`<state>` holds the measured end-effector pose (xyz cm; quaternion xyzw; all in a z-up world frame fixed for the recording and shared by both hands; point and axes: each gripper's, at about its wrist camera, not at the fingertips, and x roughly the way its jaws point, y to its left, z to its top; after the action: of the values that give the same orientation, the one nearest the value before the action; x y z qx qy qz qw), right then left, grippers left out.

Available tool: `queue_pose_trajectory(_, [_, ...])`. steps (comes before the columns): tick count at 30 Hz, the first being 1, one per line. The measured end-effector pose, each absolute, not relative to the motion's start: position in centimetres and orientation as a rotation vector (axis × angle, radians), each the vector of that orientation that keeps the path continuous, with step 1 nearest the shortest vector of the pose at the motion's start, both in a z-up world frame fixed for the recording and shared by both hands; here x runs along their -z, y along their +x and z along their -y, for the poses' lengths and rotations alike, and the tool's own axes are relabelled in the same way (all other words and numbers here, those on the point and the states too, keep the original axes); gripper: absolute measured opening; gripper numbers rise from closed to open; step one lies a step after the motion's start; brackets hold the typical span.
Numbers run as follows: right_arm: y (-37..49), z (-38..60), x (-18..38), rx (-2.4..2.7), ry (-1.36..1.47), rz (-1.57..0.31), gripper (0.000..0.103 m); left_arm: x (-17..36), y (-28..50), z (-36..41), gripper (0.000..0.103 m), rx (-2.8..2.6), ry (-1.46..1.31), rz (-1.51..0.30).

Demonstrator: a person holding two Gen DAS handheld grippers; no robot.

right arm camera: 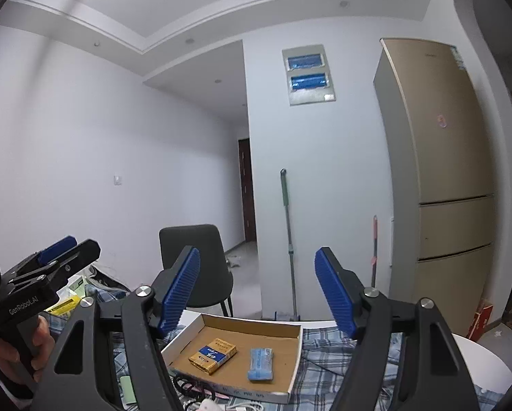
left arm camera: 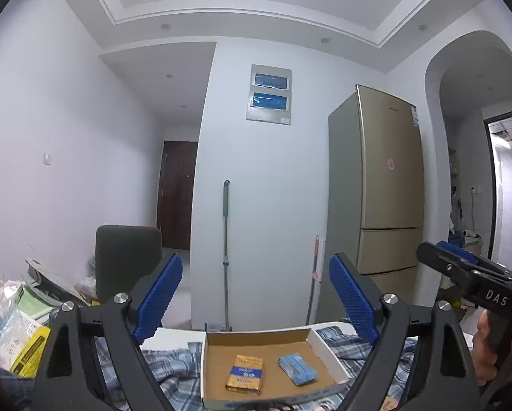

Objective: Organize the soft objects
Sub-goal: 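Lift both tools back from the box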

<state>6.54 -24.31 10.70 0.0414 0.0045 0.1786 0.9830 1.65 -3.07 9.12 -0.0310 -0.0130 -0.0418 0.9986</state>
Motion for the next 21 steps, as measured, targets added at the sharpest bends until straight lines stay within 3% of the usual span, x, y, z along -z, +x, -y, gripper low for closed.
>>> queue_pose_trajectory(1, [6.0, 24.6, -10.5, -0.353, 0.088, -0.007, 0.076, -9.0, 1.2, 3.0, 0.091, 0.097, -0.072, 0.015])
queue_pose_trajectory(3, [5.4, 25.1, -10.1, -0.34, 0.093, -0.014, 0.078, -8.7, 0.4, 2.9, 0.103, 0.106, -0.083, -0.004])
queue_pose_trajectory(8, [4.5, 25.6, -8.1, -0.278, 0.086, -0.029, 0.103, -7.2, -1.2, 3.1, 0.103, 0.084, -0.073, -0.004])
queue_pose_trajectory(21, [4.7, 26.6, -1.7, -0.27, 0.045, -0.166, 0.103, -1.8, 0.2, 3.5, 0.103, 0.084, -0.057, -0.1])
